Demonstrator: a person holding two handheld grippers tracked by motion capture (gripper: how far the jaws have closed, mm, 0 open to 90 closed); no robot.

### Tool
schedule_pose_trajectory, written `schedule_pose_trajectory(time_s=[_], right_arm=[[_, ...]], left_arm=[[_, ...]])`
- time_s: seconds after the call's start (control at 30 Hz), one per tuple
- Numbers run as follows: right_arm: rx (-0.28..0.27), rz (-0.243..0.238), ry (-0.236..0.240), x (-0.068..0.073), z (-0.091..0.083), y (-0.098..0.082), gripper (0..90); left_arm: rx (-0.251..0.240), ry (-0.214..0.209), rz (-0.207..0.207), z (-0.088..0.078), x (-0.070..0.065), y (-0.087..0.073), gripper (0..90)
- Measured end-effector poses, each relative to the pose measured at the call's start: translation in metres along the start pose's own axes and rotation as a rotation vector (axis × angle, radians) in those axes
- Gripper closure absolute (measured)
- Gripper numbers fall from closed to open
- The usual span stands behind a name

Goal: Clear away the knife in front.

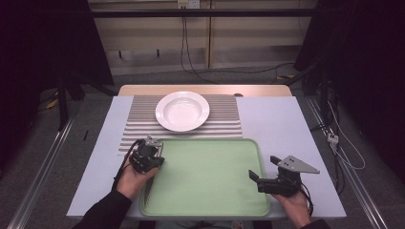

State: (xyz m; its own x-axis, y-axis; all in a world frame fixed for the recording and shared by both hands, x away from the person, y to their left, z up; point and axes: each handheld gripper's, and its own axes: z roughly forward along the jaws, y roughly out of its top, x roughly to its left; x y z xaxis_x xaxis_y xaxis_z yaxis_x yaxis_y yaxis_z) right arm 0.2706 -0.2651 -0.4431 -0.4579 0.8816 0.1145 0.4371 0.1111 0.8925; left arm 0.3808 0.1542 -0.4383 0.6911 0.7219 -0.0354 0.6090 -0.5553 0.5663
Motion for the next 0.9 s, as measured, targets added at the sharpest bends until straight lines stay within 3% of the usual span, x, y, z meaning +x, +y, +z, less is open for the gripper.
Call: schedule_pose_trajectory(time_s=[0.53, 0.67, 0.7, 0.73, 0.9], right_arm=[[0.001, 0.002, -0.005, -0.0003, -0.0005, -0.0001, 2.6], [0.0, 0.0, -0.002, 0.0002, -0.0004, -0.0001, 2.6], [0.001, 0.0, -0.002, 0.0, -0.0003, -0.0001, 2.6], [0.001, 0.001, -0.004, -0.0002, -0.0003, -0.0001, 2.6], [0.001, -0.001, -0.004, 0.0004, -0.0003, 0.0, 2.6]], left_arm=[[-0.019, -0.016, -0.011, -0.0032, 0.0015, -0.0069, 89.5], [-0.037, -0.036, -0.003, -0.0025, 0.001, -0.0068, 80.1], [-0.041, -0.018, 0.007, -0.0027, -0.0003, -0.0063, 76.6], [-0.048, -0.025, 0.01, -0.0031, -0.0001, -0.0061, 73.8], [-0.095, -0.044, -0.019, -0.0051, 0.002, -0.0057, 53.7]])
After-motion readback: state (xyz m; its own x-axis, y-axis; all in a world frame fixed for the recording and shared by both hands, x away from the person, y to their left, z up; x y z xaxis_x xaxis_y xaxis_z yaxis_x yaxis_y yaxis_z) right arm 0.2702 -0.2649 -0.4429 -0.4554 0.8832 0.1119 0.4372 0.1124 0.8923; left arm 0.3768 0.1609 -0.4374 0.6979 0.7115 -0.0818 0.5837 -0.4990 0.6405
